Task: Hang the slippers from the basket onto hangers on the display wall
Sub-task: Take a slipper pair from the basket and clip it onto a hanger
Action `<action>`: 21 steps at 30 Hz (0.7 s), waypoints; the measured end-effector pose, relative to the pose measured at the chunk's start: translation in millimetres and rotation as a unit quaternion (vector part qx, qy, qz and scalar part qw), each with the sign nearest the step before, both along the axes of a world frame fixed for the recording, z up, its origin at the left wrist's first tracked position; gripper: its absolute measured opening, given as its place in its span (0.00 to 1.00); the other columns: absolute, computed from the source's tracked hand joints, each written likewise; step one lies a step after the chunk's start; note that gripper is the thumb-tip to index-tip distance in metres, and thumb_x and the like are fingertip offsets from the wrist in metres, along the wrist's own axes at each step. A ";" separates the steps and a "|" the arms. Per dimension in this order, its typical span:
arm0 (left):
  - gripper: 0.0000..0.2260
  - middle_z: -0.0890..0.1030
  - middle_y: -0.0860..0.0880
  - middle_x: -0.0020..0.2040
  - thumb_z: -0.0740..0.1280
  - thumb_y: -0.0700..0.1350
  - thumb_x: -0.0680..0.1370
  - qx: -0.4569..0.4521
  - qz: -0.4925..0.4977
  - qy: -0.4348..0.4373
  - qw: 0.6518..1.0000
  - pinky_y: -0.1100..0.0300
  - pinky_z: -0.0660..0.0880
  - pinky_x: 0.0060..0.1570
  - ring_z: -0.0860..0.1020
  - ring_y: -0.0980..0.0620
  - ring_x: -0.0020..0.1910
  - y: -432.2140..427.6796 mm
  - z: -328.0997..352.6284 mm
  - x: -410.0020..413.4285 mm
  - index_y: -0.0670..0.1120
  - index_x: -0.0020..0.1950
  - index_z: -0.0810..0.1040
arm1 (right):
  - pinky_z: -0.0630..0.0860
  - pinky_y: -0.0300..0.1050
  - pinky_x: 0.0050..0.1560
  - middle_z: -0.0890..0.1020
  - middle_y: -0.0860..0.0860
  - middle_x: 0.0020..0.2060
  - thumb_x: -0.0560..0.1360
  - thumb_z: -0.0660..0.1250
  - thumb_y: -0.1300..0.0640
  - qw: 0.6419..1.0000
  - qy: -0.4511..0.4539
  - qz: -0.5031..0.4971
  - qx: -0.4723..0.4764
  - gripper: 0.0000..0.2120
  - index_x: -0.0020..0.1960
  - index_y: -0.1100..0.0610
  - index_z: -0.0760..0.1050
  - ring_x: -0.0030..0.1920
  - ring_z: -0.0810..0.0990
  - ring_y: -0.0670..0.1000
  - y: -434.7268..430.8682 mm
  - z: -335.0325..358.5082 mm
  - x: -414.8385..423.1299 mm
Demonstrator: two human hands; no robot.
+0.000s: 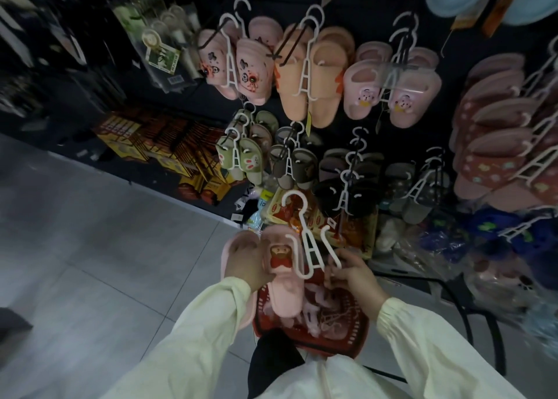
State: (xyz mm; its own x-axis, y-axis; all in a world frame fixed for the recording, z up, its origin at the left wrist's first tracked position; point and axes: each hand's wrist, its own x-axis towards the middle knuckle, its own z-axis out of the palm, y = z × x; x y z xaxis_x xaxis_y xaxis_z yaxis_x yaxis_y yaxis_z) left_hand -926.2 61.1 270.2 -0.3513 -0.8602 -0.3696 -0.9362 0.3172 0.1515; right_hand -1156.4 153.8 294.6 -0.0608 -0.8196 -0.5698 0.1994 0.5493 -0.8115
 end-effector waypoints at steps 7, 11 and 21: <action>0.39 0.76 0.45 0.65 0.69 0.57 0.70 -0.135 -0.081 0.028 0.987 0.47 0.67 0.65 0.72 0.41 0.65 -10.0 55.5 -19.2 0.50 0.79 0.60 | 0.77 0.48 0.39 0.79 0.59 0.34 0.80 0.59 0.70 0.997 -0.016 0.057 -0.056 0.10 0.58 0.65 0.74 0.35 0.80 0.58 -6.4 54.6 1.5; 0.33 0.78 0.45 0.65 0.71 0.55 0.71 -0.195 -0.092 0.029 0.976 0.43 0.64 0.66 0.72 0.40 0.66 -4.6 95.7 -31.6 0.50 0.75 0.68 | 0.78 0.47 0.41 0.83 0.49 0.38 0.83 0.62 0.55 0.991 0.064 0.043 -0.110 0.08 0.60 0.51 0.77 0.40 0.84 0.53 -7.5 77.6 5.1; 0.19 0.82 0.46 0.53 0.73 0.57 0.68 -0.264 -0.097 0.057 0.958 0.45 0.68 0.61 0.76 0.40 0.57 15.2 183.5 -52.2 0.48 0.54 0.80 | 0.79 0.44 0.39 0.82 0.45 0.41 0.81 0.63 0.49 0.900 0.324 -0.058 -0.285 0.07 0.56 0.40 0.78 0.39 0.82 0.44 14.2 145.6 5.5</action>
State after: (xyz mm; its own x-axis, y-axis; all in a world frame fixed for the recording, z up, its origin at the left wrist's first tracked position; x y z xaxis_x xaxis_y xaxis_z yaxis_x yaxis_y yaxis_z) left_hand -978.4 76.3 453.7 -0.5363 -0.8308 0.1491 -0.8384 0.5447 0.0192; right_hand -1150.9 168.0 440.1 -0.3337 -0.9339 0.1285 -0.3885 0.0121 -0.9214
